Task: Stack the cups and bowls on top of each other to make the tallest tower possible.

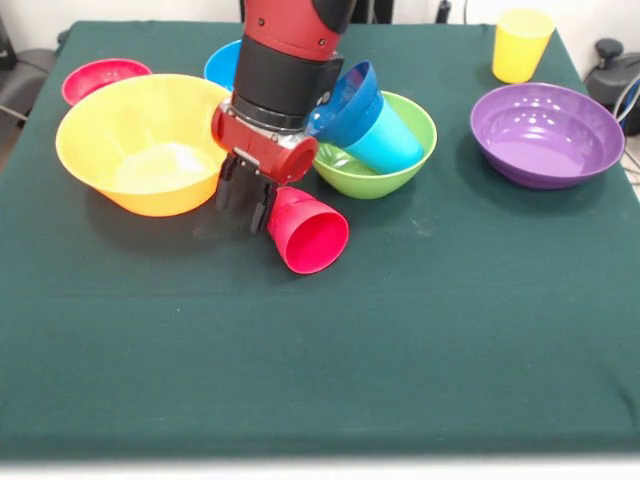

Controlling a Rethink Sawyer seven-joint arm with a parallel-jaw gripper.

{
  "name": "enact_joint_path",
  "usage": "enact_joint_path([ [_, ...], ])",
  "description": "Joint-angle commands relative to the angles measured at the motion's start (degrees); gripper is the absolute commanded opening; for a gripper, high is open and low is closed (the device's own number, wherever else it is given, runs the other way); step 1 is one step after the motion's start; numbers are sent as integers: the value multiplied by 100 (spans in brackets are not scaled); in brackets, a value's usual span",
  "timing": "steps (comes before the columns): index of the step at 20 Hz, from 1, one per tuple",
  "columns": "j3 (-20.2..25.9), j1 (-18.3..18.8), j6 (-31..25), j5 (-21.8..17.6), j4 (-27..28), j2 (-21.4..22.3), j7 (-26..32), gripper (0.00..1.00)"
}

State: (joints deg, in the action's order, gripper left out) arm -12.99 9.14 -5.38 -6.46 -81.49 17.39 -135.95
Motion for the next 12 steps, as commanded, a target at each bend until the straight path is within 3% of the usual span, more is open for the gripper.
enact_joint_path([
  [1, 873, -13, 336, -483, -454, 112, -64, 100],
  [12, 1136, 247, 329, -703, -525, 166, 43, 100],
])
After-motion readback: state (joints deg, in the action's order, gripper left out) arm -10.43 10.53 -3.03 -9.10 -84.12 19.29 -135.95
